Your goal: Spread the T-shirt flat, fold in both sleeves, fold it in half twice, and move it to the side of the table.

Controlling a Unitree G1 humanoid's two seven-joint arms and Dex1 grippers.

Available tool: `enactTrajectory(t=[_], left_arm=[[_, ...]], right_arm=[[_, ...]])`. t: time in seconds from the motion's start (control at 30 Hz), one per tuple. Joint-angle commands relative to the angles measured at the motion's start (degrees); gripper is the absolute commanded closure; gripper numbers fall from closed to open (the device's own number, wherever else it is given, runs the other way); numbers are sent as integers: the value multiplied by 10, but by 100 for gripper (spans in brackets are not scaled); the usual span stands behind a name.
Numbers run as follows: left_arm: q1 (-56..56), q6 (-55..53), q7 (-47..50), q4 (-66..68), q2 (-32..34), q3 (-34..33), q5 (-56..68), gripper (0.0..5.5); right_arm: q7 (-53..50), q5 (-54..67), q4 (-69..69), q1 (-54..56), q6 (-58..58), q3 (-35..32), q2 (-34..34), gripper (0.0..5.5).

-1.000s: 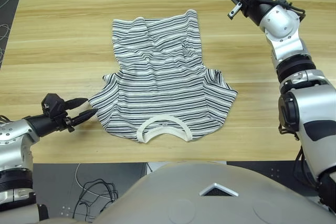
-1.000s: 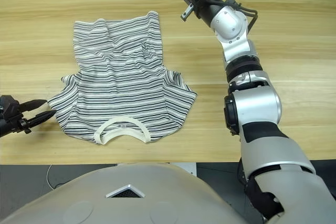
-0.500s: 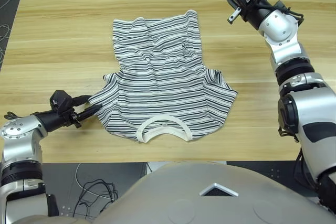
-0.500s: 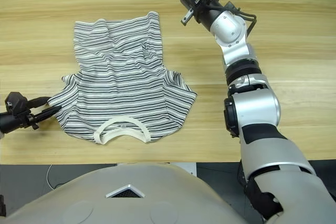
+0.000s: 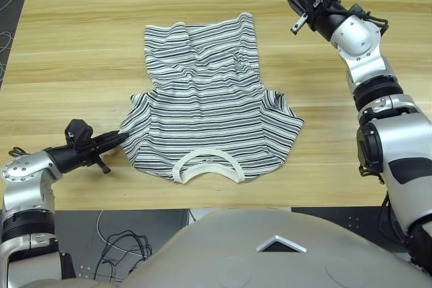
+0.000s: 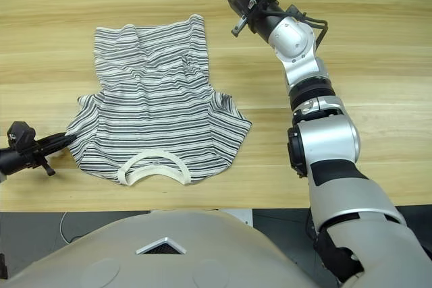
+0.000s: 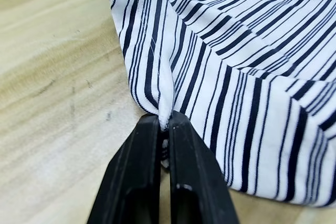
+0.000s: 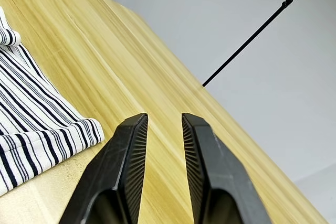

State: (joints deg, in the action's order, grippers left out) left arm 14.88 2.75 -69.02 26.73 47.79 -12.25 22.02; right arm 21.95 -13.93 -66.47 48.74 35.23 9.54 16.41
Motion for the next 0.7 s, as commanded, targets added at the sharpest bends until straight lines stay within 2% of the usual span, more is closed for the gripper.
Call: enactTrajectory(t=[0.03,0.4,0.57,0.7], left_arm=[[14,-28,-12,-47,13,-20,14,539],[67,-87,-5,-234,22,-66,37,539],[99,-100,-3,-307,19,-71,40,539],[109,-99,1,-340,17,-50,23,539]], right_arm=[[-1,-7,1,-1,-1,6,0,430],[4,-4,6,-7,-3,12,-5,430],[5,-4,7,-8,-4,13,-7,430],[6,-4,7,-10,-4,14,-8,430]])
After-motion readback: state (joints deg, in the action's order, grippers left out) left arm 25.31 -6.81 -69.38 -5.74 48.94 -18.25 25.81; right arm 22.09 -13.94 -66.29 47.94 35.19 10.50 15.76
